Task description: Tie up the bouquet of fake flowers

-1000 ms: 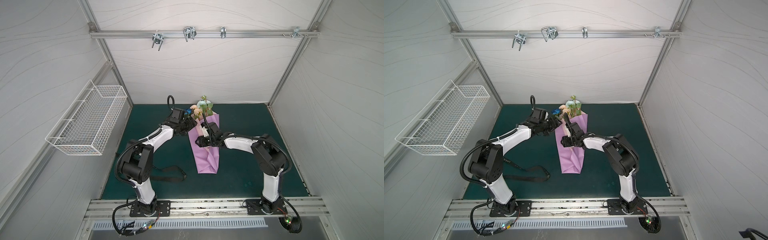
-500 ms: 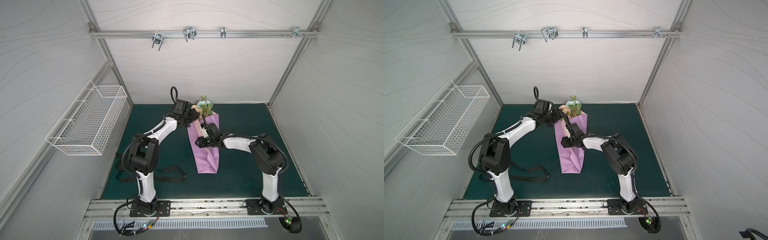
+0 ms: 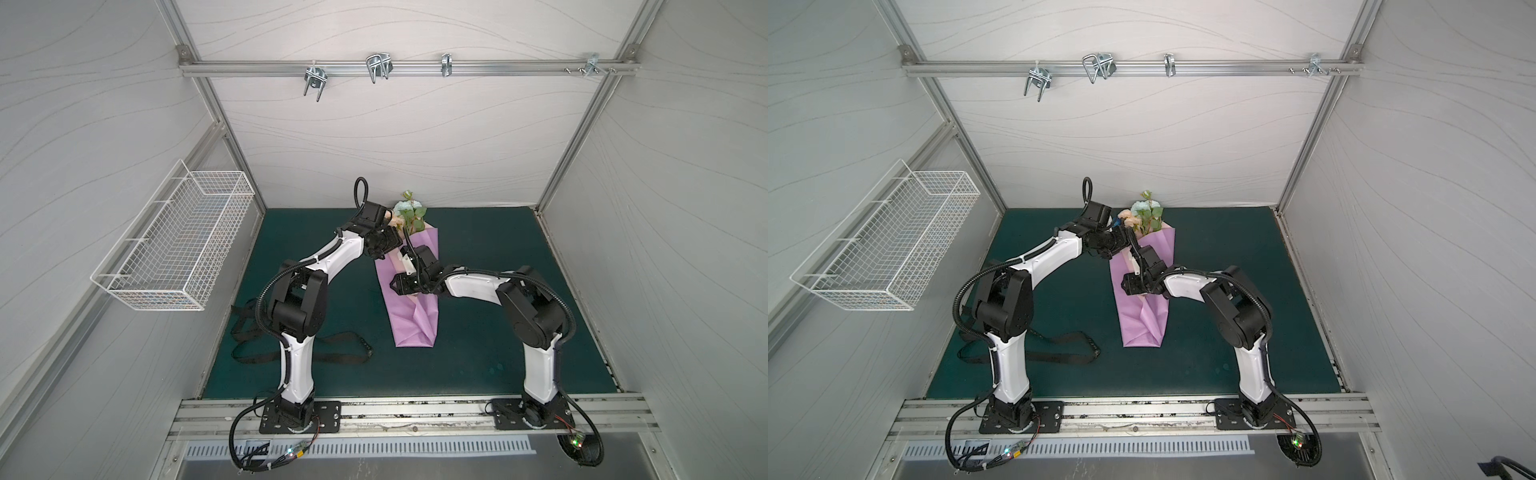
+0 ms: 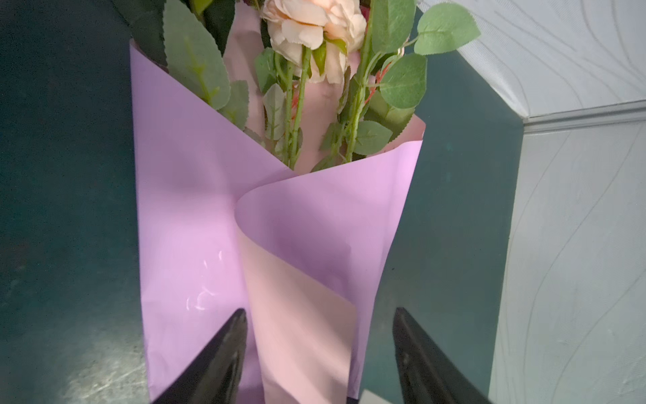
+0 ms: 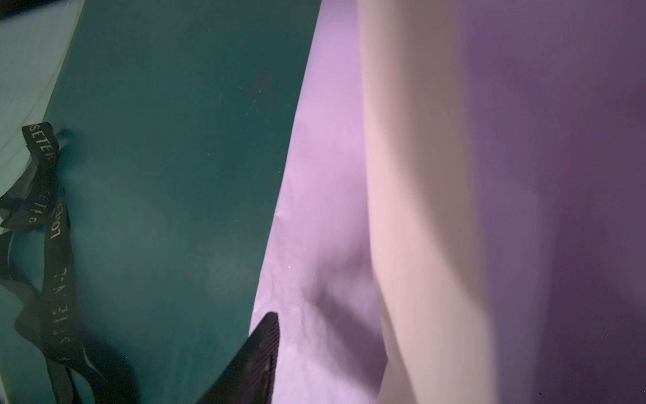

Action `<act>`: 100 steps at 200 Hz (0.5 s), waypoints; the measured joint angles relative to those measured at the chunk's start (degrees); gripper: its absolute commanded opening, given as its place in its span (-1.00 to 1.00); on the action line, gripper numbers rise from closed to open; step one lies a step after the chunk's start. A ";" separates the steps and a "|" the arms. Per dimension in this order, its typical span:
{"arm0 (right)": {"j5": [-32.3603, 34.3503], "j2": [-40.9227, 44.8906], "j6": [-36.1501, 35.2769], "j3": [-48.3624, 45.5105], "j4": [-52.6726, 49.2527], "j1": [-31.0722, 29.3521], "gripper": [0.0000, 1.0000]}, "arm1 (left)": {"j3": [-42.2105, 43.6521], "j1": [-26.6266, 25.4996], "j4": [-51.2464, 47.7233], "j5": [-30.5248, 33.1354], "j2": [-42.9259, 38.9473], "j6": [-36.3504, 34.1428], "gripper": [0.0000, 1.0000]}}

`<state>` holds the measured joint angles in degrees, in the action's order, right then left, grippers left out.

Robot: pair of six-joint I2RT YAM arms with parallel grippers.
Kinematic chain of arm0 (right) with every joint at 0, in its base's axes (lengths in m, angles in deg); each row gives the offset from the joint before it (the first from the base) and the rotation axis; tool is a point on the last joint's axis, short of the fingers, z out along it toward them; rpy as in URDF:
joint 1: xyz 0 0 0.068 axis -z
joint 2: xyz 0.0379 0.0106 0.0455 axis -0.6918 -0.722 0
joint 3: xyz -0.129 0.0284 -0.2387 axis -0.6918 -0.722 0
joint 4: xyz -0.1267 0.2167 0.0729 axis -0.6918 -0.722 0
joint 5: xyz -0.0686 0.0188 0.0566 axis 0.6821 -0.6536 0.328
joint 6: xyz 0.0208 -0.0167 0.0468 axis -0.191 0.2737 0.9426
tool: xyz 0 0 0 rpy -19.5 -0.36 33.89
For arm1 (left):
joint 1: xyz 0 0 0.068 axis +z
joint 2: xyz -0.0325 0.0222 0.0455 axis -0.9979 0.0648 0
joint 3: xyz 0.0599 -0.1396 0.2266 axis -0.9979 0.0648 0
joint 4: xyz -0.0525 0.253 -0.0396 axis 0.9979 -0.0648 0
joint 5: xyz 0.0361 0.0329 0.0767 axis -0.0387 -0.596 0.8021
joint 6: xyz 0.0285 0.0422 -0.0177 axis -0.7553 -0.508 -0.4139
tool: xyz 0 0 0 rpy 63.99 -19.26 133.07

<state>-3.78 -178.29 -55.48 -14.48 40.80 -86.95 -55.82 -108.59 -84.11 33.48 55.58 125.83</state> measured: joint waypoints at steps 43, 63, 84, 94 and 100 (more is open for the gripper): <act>0.02 0.00 -0.33 0.02 0.00 0.00 0.07 | 0.22 0.00 -0.37 0.28 0.13 0.57 -0.54; 0.04 0.00 -0.35 0.13 -0.04 -0.02 0.07 | 0.28 0.00 -0.35 0.07 0.31 1.16 -0.88; 0.09 0.00 -0.37 0.33 -0.11 -0.09 0.07 | 0.20 0.00 -0.35 0.09 0.81 0.94 -1.00; 0.11 0.00 -0.39 0.39 -0.11 -0.11 0.07 | 0.20 0.00 -0.37 0.17 1.09 0.85 -1.00; 0.13 0.00 -0.42 0.44 -0.13 -0.11 0.08 | 0.20 0.00 -0.37 0.26 1.27 0.94 -1.00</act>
<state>-3.65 -178.29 -55.89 -14.05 40.66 -87.06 -55.62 -108.59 -84.48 33.74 56.85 126.77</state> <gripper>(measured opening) 0.536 0.048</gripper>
